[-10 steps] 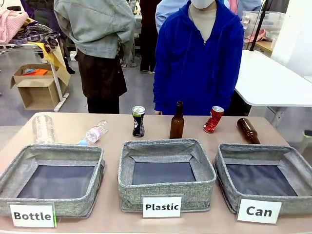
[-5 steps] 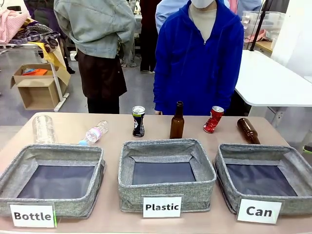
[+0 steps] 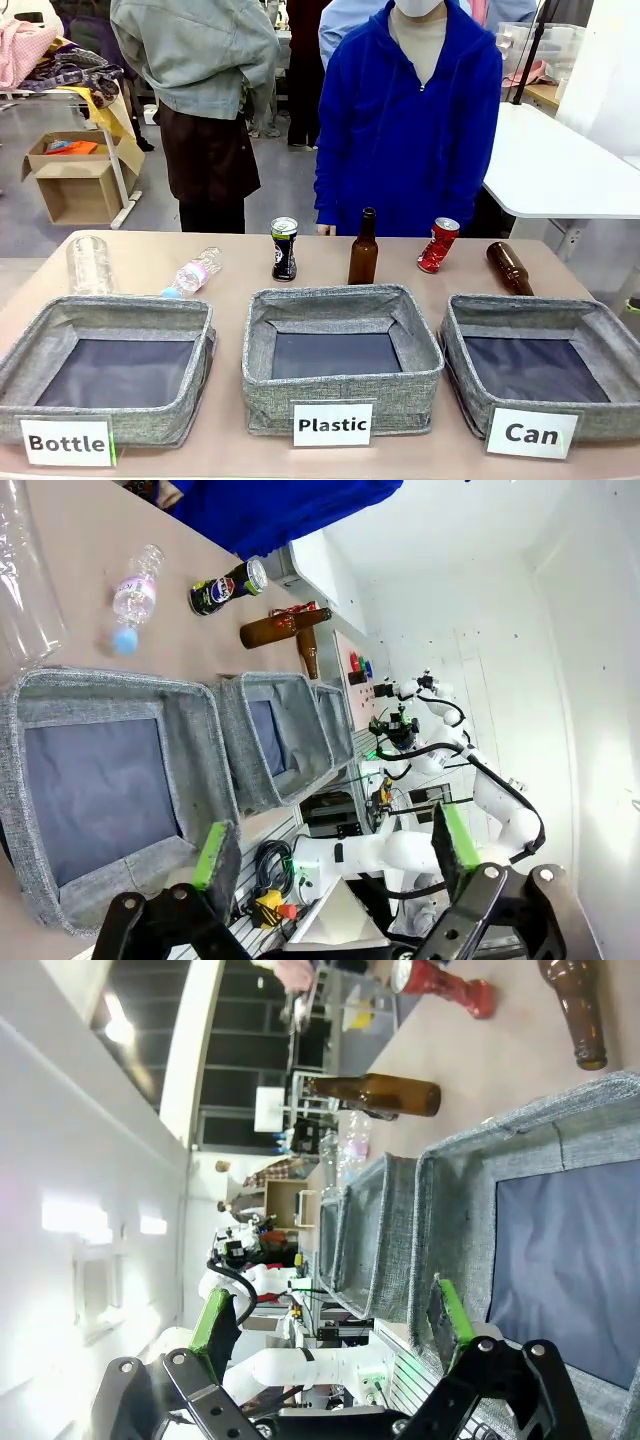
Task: Sort the can waste into the basket.
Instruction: Pick up the can waste from the table and place it in the right Fabric basket.
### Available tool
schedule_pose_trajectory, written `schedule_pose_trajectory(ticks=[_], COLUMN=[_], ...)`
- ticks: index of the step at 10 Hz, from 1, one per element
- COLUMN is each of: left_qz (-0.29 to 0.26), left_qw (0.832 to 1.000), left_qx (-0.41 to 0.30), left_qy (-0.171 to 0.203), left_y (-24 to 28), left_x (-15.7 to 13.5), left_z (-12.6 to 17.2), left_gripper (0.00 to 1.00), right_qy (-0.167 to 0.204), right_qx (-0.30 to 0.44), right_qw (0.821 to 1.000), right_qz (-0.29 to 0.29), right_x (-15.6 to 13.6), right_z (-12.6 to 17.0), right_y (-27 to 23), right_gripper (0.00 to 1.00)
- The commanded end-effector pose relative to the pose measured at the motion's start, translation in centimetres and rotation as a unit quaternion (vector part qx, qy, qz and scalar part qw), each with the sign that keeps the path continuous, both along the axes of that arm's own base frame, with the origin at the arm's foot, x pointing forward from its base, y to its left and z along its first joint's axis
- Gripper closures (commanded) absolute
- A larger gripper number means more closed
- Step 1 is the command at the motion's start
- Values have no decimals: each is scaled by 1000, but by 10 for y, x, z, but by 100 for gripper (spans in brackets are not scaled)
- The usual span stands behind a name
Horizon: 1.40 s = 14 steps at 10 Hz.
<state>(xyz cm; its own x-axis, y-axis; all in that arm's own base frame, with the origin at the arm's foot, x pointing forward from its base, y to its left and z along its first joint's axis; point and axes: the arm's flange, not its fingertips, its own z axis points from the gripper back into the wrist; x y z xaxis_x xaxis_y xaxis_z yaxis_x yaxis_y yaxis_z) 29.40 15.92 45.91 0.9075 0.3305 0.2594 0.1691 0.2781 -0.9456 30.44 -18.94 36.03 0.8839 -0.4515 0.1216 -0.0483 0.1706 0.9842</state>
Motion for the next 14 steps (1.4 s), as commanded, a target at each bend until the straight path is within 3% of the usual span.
schedule_pose_trajectory(ticks=[1, 3, 6, 8, 10, 11, 12, 13, 14], left_qz=[-1, -50, -186, -221, -269, -262, -276, -255, -255], left_qw=[995, 977, 916, 880, 846, 846, 861, 843, 843], left_qx=[96, 202, 308, 316, 280, 273, 269, 320, 320], left_qy=[-2, -49, -175, -278, -365, -376, -333, -348, -348], left_y=[-22, -73, -174, -223, -247, -252, -249, -259, -259], left_x=[-4, 12, 70, 103, 133, 146, 142, 124, 124], left_z=[8, 23, 24, 6, -25, -35, -26, -23, -23], left_gripper=[0, 0, 0, 0, 0, 0, 0, 0, 0], right_qy=[-5, -5, -5, -5, -5, -5, -5, -5, -5], right_qx=[0, 0, 0, 0, 0, 0, 0, 0, 0], right_qw=[1000, 1000, 1000, 1000, 1000, 1000, 1000, 1000, 1000], right_qz=[4, 4, 4, 4, 4, 4, 4, 4, 4], right_x=[0, 0, 0, 0, 0, 0, 0, 0, 0], right_z=[3, 3, 3, 3, 3, 3, 3, 3, 3], right_y=[-2, -2, -2, -2, -2, -2, -2, -2, -2], right_gripper=[0, 0, 0, 0, 0, 0, 0, 0, 0])
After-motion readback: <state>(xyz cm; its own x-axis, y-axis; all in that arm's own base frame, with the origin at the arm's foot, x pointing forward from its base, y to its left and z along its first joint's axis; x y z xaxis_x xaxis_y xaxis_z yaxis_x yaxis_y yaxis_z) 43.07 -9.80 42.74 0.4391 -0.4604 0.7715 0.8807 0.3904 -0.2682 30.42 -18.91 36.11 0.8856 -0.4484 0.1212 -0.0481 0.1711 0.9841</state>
